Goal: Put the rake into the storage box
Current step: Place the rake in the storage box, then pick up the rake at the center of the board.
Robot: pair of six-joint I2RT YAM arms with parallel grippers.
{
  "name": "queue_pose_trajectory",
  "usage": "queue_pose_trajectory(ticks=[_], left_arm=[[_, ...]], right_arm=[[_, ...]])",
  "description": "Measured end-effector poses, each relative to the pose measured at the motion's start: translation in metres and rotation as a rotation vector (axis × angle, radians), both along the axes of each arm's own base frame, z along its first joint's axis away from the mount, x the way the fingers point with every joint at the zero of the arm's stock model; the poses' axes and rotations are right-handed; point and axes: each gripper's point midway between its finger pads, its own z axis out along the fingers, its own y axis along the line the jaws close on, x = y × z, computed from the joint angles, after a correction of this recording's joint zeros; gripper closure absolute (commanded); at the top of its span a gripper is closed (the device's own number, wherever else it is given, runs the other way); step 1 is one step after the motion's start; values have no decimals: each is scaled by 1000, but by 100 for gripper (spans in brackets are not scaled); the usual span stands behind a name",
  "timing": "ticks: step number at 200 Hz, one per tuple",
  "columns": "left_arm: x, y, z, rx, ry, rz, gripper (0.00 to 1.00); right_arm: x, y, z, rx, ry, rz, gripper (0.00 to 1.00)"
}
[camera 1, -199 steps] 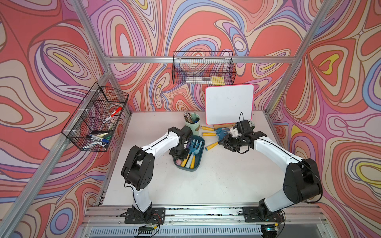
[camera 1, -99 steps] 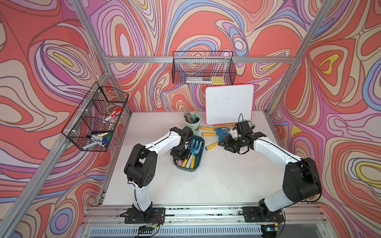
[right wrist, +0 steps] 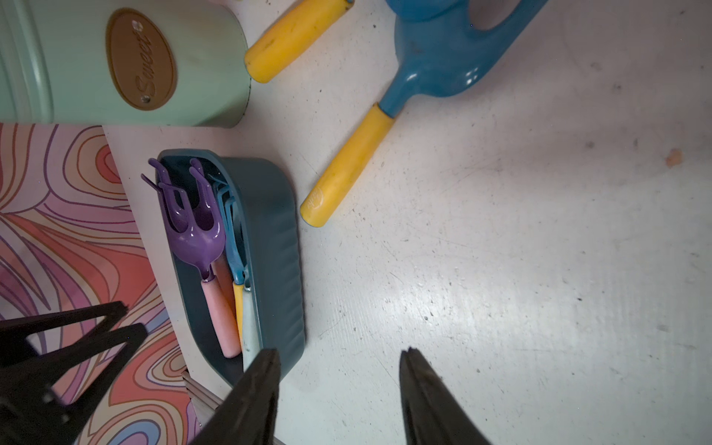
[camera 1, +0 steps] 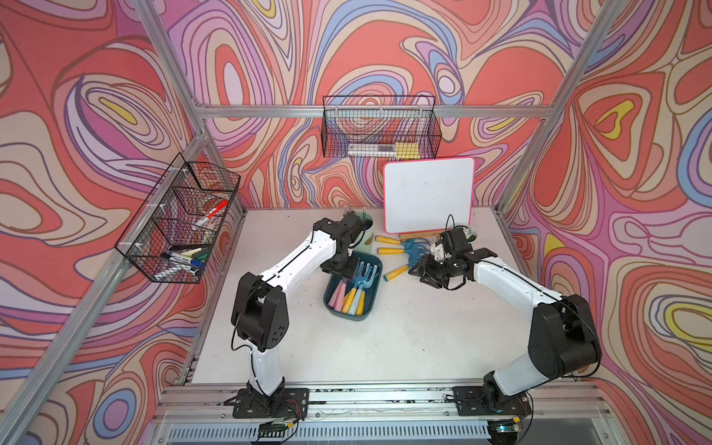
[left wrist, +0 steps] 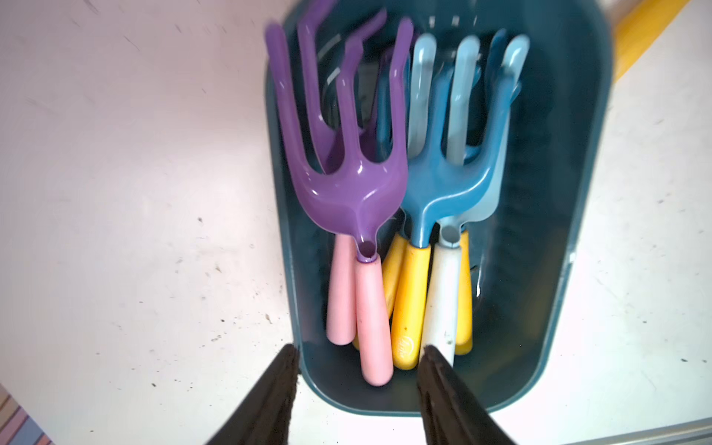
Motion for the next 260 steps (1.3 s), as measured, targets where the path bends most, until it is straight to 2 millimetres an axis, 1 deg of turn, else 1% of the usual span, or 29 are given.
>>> queue_pose_trajectory(ticks=[12,25,51,75,108,139,157,174,196,209,222,229,250,260], left_arm=[[3,2,11,1,-34,-1,38],[3,3,13,2,-39,0,36],[0,1,0,-9,-20,3,36],[-4,-1,-14,-23,3,18,36],[0,-5,-14,-44,-10,26,36],[1,-5,-13,-46,-16,26,36],[1,-5,-13,-46,-16,26,36],[1,-5,-13,-46,-17,26,36],[1,-5,-14,-47,-16,25,36],[1,-6,-14,-47,-16,25,36],[1,-6,-14,-47,-16,25,36],[1,-6,-14,-49,-15,24,36],[0,-8,-14,-58,-11,21,36],[0,-9,-14,-66,-6,19,36]], right_arm=[[3,0,-2,-4,6,-8,48],[12,1,-5,-11,17,-16,47],[38,2,-19,-52,56,-40,46],[64,1,-41,-113,107,-62,46],[87,-3,-65,-189,169,-83,46],[103,-8,-77,-246,196,-108,47],[106,-12,-84,-283,211,-119,47],[102,-15,-94,-324,236,-123,47],[102,-15,-95,-375,235,-122,51],[100,-15,-97,-409,230,-114,59],[94,-16,-99,-437,223,-112,74],[89,-17,-100,-445,220,-114,79],[67,-24,-101,-453,230,-131,91],[56,-27,-101,-451,236,-133,93]])
